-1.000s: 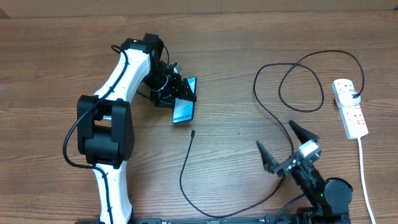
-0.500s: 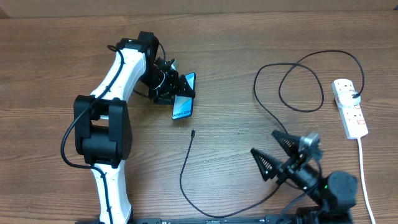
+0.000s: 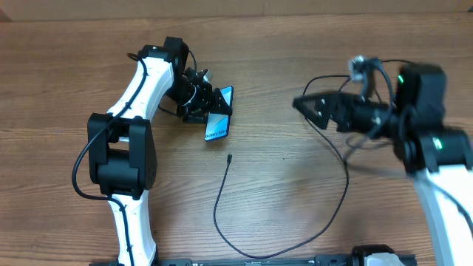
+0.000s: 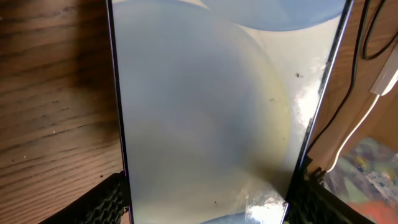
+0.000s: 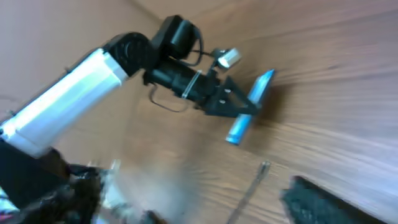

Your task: Plug charger to phone and switch on socket

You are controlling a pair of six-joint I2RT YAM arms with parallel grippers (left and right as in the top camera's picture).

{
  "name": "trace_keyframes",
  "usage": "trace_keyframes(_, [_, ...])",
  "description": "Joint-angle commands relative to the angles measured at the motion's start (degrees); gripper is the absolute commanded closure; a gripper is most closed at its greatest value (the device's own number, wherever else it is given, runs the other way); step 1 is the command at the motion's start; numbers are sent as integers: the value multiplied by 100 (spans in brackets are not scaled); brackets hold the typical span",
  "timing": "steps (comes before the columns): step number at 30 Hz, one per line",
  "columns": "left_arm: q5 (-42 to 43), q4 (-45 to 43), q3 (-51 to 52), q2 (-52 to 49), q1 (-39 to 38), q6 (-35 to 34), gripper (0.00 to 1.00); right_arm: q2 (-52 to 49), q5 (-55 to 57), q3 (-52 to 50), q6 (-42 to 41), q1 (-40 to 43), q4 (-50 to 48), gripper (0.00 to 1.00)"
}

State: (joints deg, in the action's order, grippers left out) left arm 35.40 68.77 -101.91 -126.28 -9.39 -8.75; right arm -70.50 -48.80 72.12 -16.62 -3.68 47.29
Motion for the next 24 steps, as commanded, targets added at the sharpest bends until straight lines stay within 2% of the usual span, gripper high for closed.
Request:
trace_keyframes(1, [219, -26, -155, 31, 0, 125, 36, -761, -306, 79, -7, -348, -50, 15])
trace_keyframes(6, [212, -70, -155, 31, 0, 127, 36, -1843, 404, 74, -66, -1069, -321, 15])
trace_keyframes(14, [214, -66, -155, 31, 0, 125, 37, -3307, 208, 72, -946, -1788, -1622, 16])
trace_keyframes(17, [216, -66, -155, 31, 0, 125, 36, -3620, 337, 72, -1353, -2074, -2151, 20])
trace_keyframes(24, [214, -63, -155, 31, 0, 125, 36, -3886, 1582, 72, -2634, -2546, -3101, 30])
